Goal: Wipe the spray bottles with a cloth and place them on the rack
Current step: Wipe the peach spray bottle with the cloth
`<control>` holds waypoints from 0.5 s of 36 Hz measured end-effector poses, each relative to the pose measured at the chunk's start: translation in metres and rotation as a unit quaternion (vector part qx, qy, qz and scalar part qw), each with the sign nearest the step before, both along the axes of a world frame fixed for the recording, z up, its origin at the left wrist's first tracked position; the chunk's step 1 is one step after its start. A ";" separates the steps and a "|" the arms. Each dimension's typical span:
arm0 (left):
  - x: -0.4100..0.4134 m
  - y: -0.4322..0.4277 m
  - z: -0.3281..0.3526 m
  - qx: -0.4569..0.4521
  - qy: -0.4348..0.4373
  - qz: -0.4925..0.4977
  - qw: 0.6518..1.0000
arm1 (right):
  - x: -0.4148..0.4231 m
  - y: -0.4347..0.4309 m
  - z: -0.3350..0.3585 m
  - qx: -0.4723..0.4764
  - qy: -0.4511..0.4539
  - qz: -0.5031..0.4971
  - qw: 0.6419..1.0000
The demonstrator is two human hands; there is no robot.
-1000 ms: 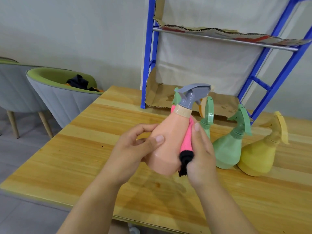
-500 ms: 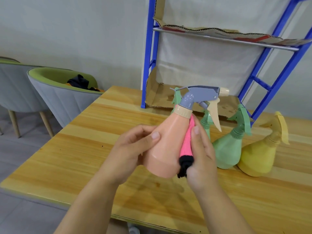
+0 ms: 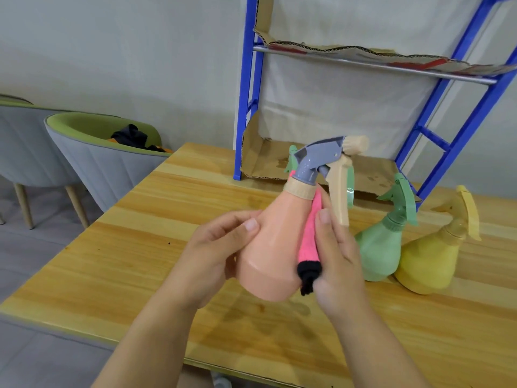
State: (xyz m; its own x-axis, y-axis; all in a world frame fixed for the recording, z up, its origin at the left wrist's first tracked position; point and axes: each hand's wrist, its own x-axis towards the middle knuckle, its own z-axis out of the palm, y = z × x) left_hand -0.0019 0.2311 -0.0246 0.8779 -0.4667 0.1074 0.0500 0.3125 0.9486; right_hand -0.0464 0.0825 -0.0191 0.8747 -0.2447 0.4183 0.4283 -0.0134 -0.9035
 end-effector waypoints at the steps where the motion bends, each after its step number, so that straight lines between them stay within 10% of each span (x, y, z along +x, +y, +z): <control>1: 0.000 -0.001 0.001 0.001 0.004 -0.005 1.000 | 0.001 0.000 0.000 -0.005 0.006 -0.006 1.000; 12: -0.003 -0.012 -0.005 -0.011 -0.025 0.063 0.998 | 0.002 0.008 -0.002 -0.043 -0.033 -0.112 0.992; 18: -0.003 -0.005 -0.003 -0.035 0.019 0.022 0.999 | 0.001 -0.006 0.006 0.010 0.014 0.022 1.000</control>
